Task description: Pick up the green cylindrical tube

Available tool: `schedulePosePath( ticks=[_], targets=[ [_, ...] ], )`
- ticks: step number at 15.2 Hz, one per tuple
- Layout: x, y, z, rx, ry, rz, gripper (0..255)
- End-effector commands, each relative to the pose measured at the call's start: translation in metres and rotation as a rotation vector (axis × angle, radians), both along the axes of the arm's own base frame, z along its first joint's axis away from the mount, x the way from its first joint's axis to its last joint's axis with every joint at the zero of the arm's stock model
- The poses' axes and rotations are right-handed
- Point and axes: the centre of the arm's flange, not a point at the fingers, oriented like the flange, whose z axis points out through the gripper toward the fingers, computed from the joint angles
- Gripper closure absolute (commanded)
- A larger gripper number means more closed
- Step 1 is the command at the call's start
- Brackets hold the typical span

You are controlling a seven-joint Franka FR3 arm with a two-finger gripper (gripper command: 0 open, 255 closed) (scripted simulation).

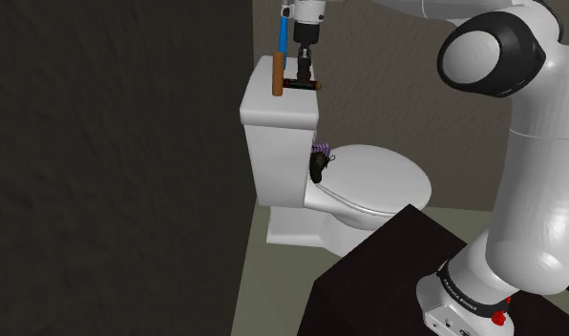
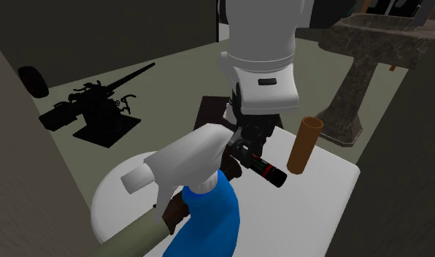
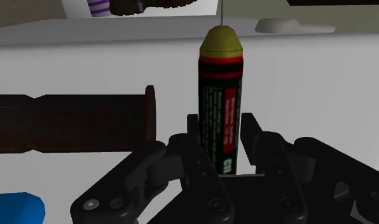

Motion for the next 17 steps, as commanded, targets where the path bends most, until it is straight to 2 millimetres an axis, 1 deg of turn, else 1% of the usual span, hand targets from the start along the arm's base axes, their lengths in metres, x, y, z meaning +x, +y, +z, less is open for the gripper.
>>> schedulePosePath(
  ticks=[1, 2, 3, 17],
  targets=[
    [0.0, -0.003, -0.005, -0.004, 0.013, -0.005, 255],
    [-0.001, -0.004, -0.005, -0.004, 0.013, -0.005, 255],
    [0.004, 0.004, -0.013, -0.004, 0.014, -0.005, 255],
    [0.004, 0.004, 0.061, -0.004, 0.014, -0.005, 255]
  ],
)
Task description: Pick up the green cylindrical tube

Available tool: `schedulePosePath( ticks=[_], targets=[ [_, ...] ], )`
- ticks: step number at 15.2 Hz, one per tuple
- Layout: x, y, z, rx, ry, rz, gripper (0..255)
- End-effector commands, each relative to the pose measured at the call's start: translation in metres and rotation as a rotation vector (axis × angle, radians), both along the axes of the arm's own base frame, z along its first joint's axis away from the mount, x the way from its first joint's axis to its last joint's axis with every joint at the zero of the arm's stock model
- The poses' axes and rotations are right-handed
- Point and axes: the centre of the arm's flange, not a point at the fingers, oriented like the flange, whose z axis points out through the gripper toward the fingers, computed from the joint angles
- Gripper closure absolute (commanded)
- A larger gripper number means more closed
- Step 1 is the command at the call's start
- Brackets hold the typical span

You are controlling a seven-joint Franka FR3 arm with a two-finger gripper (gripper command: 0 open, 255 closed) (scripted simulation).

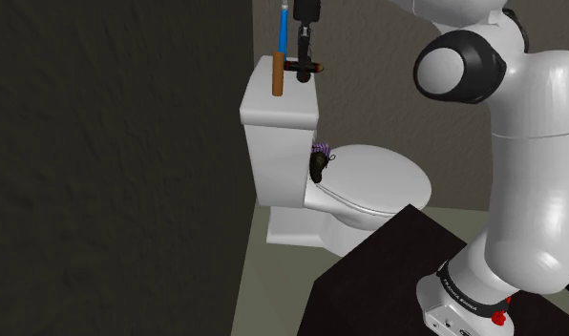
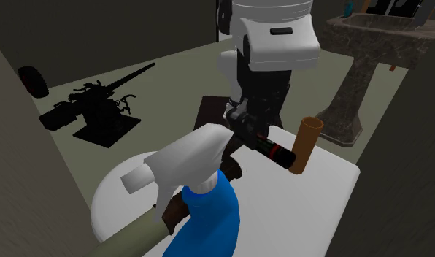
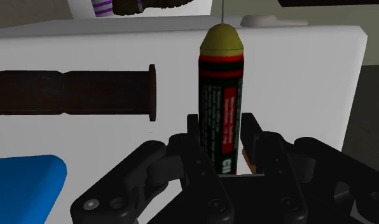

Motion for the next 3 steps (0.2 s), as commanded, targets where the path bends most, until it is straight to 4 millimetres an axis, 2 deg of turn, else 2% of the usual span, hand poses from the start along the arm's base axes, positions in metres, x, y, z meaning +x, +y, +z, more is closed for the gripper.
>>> schedulePosePath(
  ticks=[1, 3],
  targets=[
    [-0.0002, 0.0002, 0.0103, 0.0, 0.001, 0.0, 255],
    [-0.0002, 0.0002, 0.0111, 0.0, 0.001, 0.0, 255]
  ],
)
